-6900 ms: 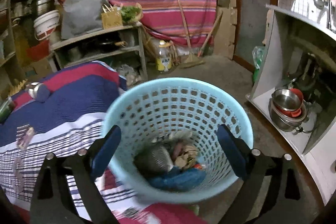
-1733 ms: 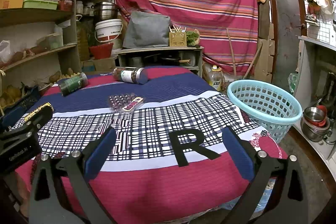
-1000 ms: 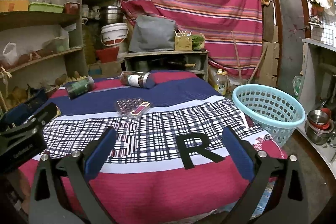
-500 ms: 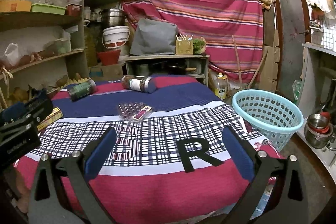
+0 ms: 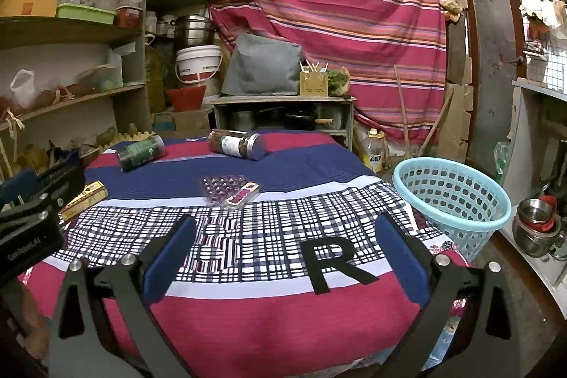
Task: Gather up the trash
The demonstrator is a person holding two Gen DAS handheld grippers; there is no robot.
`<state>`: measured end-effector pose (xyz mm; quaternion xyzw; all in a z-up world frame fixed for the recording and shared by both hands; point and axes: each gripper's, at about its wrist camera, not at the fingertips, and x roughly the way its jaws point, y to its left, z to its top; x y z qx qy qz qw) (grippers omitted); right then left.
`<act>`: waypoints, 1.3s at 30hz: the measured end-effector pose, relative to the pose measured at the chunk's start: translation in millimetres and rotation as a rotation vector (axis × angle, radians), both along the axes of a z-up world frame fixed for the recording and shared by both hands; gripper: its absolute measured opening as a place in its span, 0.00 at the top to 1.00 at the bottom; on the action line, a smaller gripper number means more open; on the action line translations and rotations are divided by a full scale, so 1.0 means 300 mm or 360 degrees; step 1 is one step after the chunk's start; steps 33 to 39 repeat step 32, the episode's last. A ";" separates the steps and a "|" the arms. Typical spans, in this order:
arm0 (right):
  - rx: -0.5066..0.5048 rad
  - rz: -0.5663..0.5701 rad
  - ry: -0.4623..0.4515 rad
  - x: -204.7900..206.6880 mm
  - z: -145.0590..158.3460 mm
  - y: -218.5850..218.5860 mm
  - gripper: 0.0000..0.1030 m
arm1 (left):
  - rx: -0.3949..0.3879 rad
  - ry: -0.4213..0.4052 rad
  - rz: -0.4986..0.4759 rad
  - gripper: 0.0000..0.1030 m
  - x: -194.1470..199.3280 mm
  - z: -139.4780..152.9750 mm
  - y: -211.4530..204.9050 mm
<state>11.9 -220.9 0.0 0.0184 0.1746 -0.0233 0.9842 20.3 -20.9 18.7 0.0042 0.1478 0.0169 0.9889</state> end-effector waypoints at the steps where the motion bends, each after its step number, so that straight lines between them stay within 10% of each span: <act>1: -0.0004 0.0002 -0.0001 0.000 0.001 0.002 0.05 | -0.0002 0.0000 -0.0001 0.05 0.000 0.000 0.001; 39: -0.0040 0.0036 -0.0009 0.019 0.020 -0.011 0.05 | -0.0012 0.0000 0.0090 0.05 -0.013 0.016 0.027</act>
